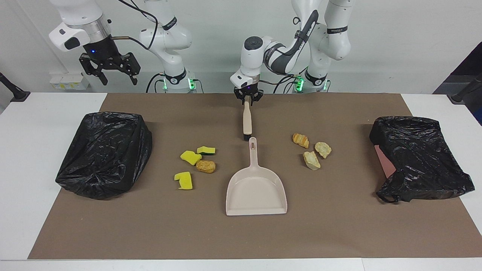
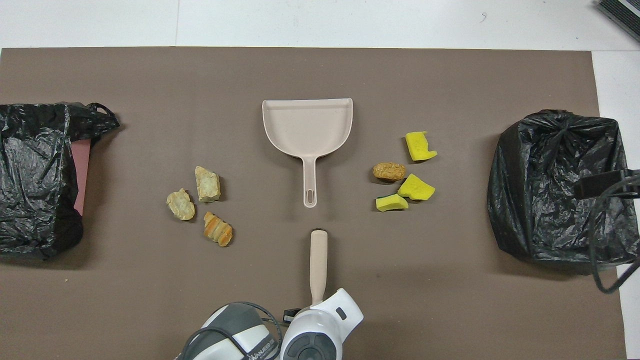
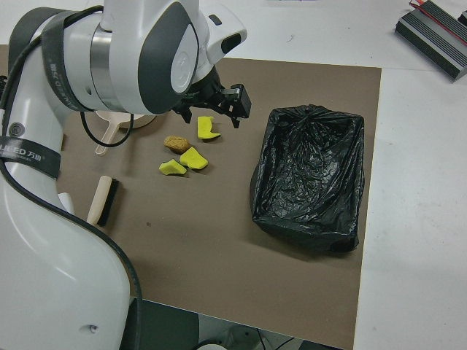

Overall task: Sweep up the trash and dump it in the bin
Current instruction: 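Grasp the beige brush handle with the left gripper, then grasp the dustpan handle with the right gripper while the left gripper lifts the brush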

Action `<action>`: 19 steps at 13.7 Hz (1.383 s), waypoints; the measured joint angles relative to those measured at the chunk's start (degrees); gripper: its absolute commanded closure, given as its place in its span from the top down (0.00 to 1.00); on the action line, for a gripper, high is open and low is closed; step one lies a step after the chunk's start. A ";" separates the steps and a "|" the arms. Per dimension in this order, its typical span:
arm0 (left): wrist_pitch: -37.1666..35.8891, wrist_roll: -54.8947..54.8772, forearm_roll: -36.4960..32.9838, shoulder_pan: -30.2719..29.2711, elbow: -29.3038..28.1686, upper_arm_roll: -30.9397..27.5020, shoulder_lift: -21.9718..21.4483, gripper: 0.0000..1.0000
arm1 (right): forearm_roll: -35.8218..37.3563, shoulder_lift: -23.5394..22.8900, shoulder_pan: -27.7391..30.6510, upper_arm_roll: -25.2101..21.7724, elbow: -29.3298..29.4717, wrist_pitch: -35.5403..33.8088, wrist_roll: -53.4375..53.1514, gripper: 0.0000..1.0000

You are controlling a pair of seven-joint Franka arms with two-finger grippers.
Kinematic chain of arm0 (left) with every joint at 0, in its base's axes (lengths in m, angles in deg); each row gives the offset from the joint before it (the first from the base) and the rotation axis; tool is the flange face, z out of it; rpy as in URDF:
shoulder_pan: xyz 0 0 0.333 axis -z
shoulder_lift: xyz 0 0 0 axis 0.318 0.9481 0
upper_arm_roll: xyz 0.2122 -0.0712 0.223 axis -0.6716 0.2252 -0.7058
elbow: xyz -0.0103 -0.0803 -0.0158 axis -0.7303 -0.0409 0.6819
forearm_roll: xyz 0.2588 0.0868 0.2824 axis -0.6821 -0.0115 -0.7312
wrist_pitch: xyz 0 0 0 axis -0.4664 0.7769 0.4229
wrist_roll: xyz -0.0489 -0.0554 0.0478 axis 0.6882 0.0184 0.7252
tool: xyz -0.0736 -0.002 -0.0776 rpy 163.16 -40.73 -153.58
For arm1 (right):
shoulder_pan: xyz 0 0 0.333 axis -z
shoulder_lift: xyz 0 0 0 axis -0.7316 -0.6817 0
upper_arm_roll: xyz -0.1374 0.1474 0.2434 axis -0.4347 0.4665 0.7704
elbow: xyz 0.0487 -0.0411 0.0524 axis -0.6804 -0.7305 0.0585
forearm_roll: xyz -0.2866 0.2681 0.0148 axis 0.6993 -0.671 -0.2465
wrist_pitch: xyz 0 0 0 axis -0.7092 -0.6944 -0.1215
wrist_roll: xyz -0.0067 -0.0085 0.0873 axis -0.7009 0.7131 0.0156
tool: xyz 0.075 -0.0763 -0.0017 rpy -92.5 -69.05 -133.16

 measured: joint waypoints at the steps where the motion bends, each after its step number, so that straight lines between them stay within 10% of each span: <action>1: -0.04 -0.23 0.00 0.01 -0.01 -0.05 0.00 0.00 | 0.00 0.00 0.00 0.00 0.00 0.00 0.00 1.00; 12: -20.17 -0.60 -1.12 -10.35 5.24 -2.42 -4.42 0.00 | -0.11 -0.55 -3.08 3.40 -2.75 5.60 -0.32 1.00; 19: -24.78 -0.80 -6.82 -26.13 11.50 -2.68 -4.67 0.00 | -0.18 -12.09 -18.16 4.13 -6.71 20.55 -16.78 1.00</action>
